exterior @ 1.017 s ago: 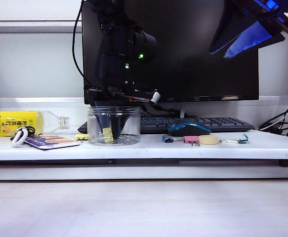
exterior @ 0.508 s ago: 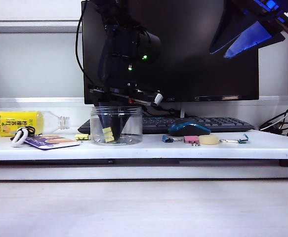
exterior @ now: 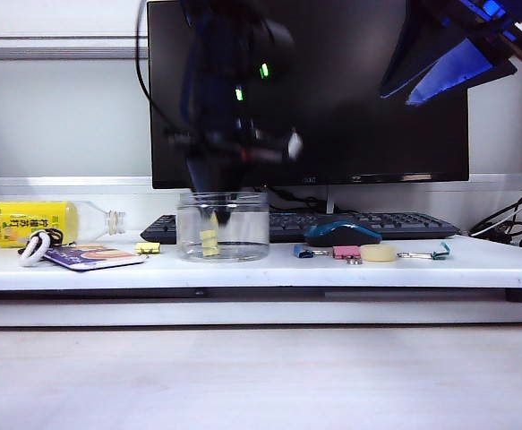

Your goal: Take the clips out of the round transparent plastic box and place them on the table.

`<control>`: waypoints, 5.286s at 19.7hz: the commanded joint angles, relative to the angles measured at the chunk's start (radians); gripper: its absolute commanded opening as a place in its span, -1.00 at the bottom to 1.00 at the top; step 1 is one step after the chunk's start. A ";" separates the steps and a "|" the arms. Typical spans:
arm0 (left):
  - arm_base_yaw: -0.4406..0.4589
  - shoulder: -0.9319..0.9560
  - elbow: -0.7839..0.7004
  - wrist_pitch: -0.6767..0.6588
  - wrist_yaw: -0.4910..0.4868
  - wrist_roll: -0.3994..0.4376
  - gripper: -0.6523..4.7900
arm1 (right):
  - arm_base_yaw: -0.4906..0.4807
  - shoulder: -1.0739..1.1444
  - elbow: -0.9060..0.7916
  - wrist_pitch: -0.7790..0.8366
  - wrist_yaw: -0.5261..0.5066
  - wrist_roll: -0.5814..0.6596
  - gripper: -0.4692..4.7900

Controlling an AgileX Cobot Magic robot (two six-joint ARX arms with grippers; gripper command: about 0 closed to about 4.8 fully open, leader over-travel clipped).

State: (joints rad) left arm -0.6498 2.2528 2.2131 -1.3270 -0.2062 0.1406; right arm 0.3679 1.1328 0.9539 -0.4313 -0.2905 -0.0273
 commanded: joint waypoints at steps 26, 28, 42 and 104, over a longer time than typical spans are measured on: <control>0.267 -0.213 -0.030 -0.079 0.203 0.002 -0.46 | 0.000 -0.003 0.006 0.009 -0.004 -0.003 -0.05; 0.285 -0.189 -0.037 -0.063 0.232 0.000 -0.46 | 0.000 -0.003 0.006 0.015 -0.004 -0.003 -0.05; 0.284 -0.029 -0.037 -0.008 0.229 0.001 -0.30 | 0.000 -0.003 0.006 0.017 -0.026 -0.003 -0.05; 0.041 -0.078 -0.044 -0.057 0.255 -0.231 -0.03 | 0.000 -0.003 0.006 0.017 -0.027 -0.003 -0.05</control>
State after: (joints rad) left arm -0.6067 2.1742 2.1677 -1.3746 0.0444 -0.0864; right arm 0.3679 1.1328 0.9539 -0.4286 -0.3145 -0.0273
